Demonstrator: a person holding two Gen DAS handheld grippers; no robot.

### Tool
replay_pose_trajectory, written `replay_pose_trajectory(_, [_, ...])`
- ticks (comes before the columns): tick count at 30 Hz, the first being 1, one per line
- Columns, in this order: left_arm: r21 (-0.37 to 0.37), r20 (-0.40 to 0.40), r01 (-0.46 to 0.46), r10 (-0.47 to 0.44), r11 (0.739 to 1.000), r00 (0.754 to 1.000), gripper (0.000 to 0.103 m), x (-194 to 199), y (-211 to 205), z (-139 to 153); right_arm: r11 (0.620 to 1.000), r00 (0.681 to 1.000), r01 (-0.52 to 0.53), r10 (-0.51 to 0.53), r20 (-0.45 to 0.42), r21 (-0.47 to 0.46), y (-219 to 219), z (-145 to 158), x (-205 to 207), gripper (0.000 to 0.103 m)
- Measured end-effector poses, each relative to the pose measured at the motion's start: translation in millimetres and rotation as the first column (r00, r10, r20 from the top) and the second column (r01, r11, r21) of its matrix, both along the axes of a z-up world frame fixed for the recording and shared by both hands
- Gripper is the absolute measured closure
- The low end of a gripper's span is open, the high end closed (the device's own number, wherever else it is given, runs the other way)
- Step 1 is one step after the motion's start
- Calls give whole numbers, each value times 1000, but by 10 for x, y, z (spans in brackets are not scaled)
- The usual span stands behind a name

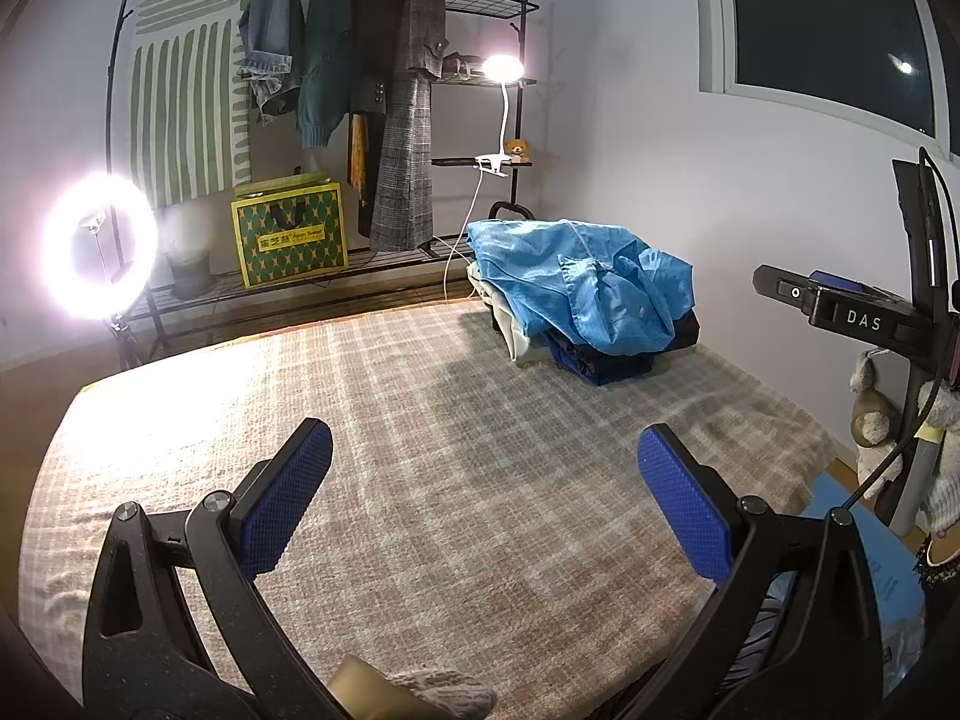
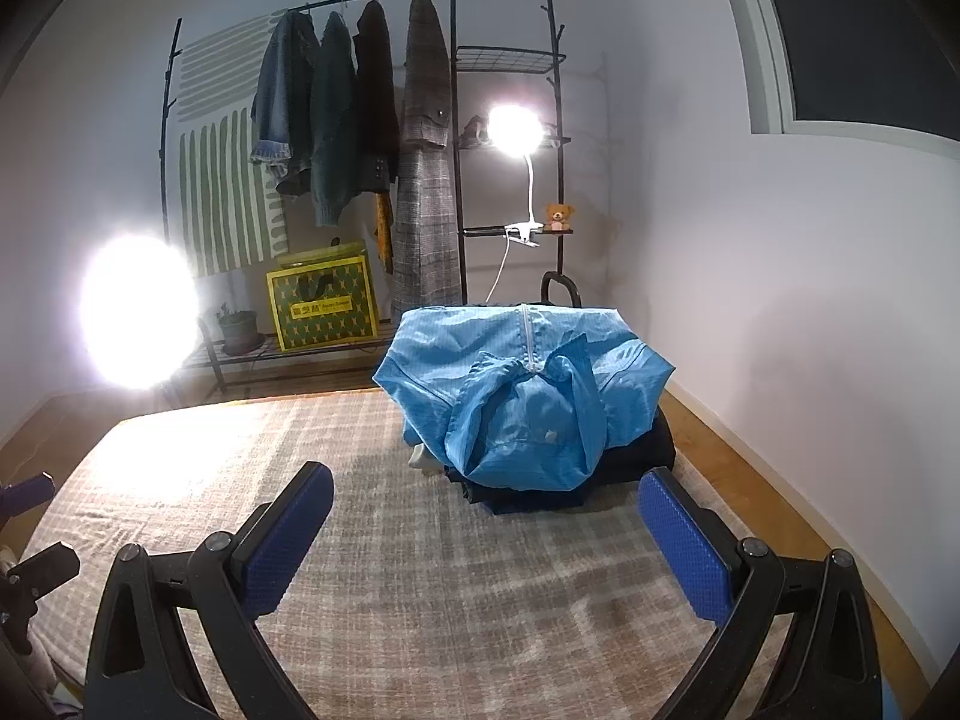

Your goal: Fold large clothes

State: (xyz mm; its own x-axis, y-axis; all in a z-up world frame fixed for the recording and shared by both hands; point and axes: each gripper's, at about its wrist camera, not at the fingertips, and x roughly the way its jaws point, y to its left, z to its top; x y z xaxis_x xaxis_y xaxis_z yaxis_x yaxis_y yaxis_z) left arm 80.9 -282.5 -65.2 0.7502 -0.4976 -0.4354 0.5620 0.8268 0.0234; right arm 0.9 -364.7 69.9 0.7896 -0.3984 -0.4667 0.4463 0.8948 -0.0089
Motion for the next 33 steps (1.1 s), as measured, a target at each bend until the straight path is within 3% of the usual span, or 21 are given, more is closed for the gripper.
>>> replay_pose_trajectory(33, [-8, 19, -4, 4, 1000, 1000, 0, -5, 13, 44, 1000, 1000, -13, 13, -4, 3, -42, -21, 27, 0])
